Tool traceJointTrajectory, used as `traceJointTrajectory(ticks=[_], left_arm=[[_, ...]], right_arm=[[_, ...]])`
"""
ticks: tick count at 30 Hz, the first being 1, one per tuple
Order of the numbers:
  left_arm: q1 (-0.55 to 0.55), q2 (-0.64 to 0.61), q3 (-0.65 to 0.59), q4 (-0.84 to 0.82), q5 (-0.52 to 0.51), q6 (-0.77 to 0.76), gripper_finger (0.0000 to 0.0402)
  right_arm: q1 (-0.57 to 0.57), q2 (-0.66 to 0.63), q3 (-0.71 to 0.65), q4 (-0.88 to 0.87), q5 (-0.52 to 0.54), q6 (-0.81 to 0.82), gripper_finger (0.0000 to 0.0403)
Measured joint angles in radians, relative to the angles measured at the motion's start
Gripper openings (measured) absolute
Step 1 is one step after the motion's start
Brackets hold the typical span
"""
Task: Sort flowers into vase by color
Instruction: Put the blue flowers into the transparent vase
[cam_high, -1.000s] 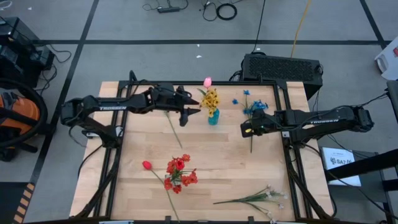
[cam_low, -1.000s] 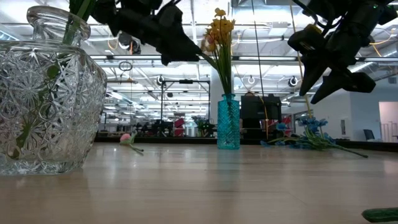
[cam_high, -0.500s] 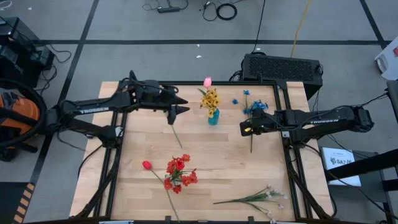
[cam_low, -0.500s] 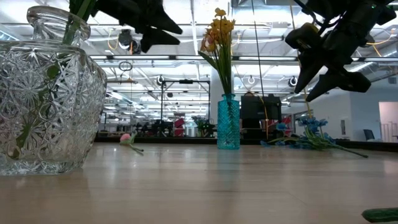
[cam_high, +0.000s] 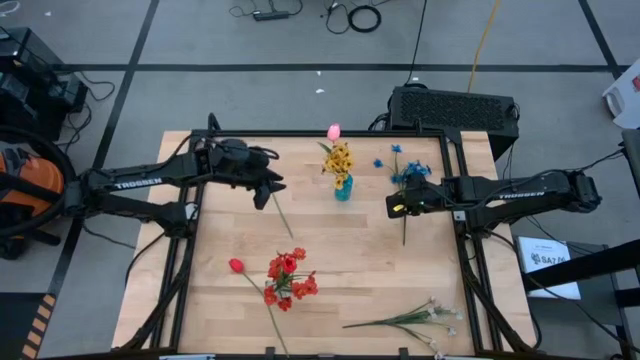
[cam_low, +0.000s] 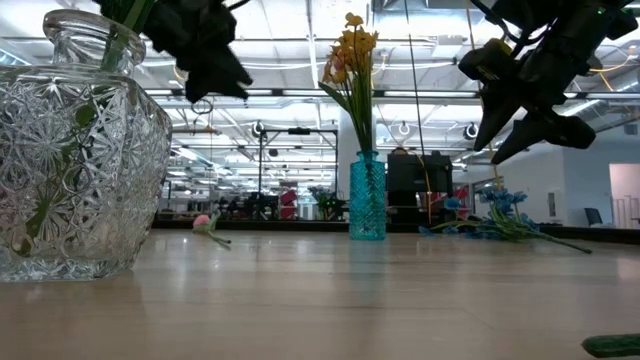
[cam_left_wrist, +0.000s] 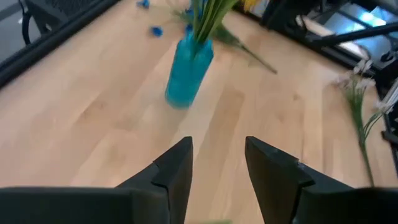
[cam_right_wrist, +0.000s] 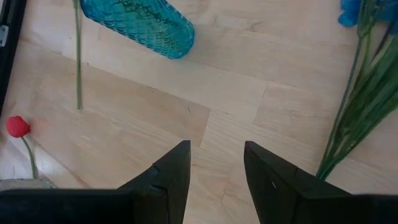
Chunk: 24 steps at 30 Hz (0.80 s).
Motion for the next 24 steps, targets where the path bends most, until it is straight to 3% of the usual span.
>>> traceJointTrajectory(ticks=[12,19,24], left_arm=[[0.000,-0.067,-0.168,0.060,0.001,-0.062,0.0125],[0.000,-0.067,-0.181,0.079,0.002,-0.079,0.0125],[0.000,-0.067,-0.181,0.107,0.002,-0.079,0.0125]], right_arm=[[-0.076,-0.012,0.000,-0.003,-0.011,-0.107,0.0146],[-0.191,-0.011,0.000,-0.026,-0.041,-0.197,0.0195],[-0.285,0.022,0.000,-0.151,-0.039,-0.200,0.0217]])
